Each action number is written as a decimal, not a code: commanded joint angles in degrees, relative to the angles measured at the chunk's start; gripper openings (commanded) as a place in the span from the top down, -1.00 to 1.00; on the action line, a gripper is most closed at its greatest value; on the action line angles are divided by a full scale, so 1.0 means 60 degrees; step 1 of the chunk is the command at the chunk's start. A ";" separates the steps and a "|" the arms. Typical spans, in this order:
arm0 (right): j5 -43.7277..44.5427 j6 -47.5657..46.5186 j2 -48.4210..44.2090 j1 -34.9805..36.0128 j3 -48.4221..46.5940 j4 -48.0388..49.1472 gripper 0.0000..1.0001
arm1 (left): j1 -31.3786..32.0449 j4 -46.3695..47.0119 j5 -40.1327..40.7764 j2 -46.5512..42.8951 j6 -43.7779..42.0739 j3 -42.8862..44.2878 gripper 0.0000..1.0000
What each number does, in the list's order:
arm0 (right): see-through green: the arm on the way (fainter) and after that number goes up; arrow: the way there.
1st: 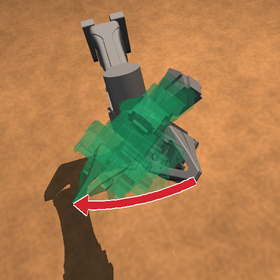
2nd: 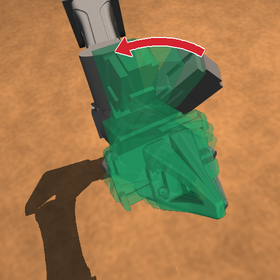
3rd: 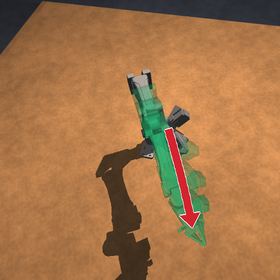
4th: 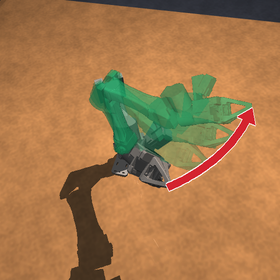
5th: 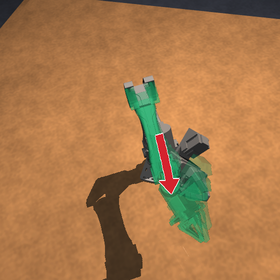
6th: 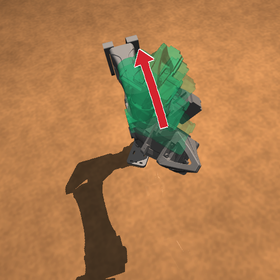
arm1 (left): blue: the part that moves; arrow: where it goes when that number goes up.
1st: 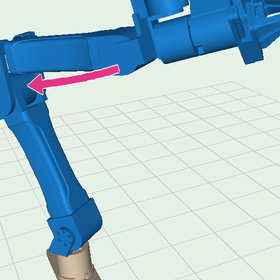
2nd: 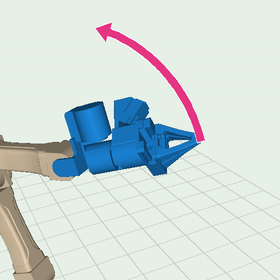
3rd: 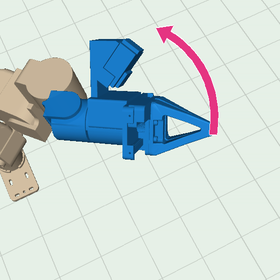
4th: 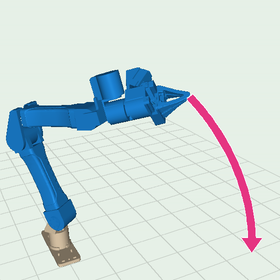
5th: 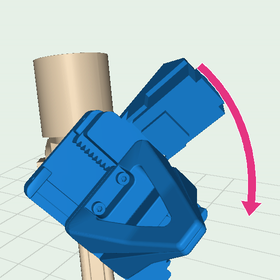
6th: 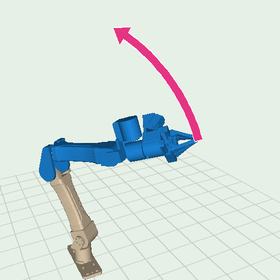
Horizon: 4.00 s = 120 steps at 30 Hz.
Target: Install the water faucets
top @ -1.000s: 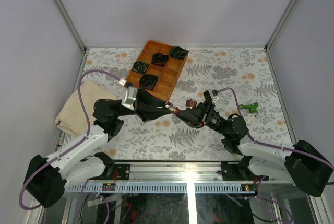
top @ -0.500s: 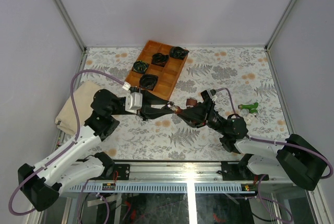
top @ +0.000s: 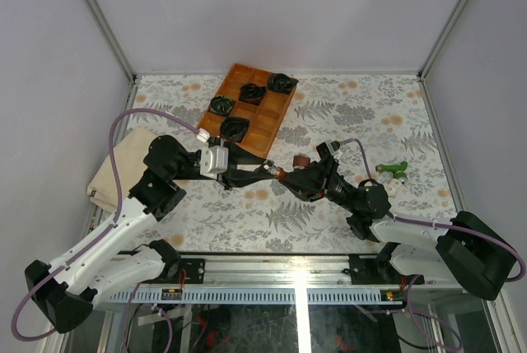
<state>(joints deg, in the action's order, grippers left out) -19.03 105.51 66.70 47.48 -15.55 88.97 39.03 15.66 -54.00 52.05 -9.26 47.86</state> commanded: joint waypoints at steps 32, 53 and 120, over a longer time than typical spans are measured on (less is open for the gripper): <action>-0.0353 0.2641 0.0212 0.0169 -0.0515 -0.0144 1.00 | 0.0266 -0.2760 -0.0749 -0.0065 -0.3703 0.0586 1.00; -0.0406 0.3156 0.0763 0.0340 -0.1045 0.0644 1.00 | 0.0264 -0.2931 -0.0657 0.0156 -0.3977 0.1055 0.51; 0.1547 -0.3162 -0.2335 0.0258 -0.1041 -0.4224 1.00 | 0.0264 0.6846 0.3956 -0.0842 0.4742 -0.3824 1.00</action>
<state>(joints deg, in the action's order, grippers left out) -9.93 91.61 53.87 48.38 -20.18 57.67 40.21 46.24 -38.92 46.74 11.25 26.98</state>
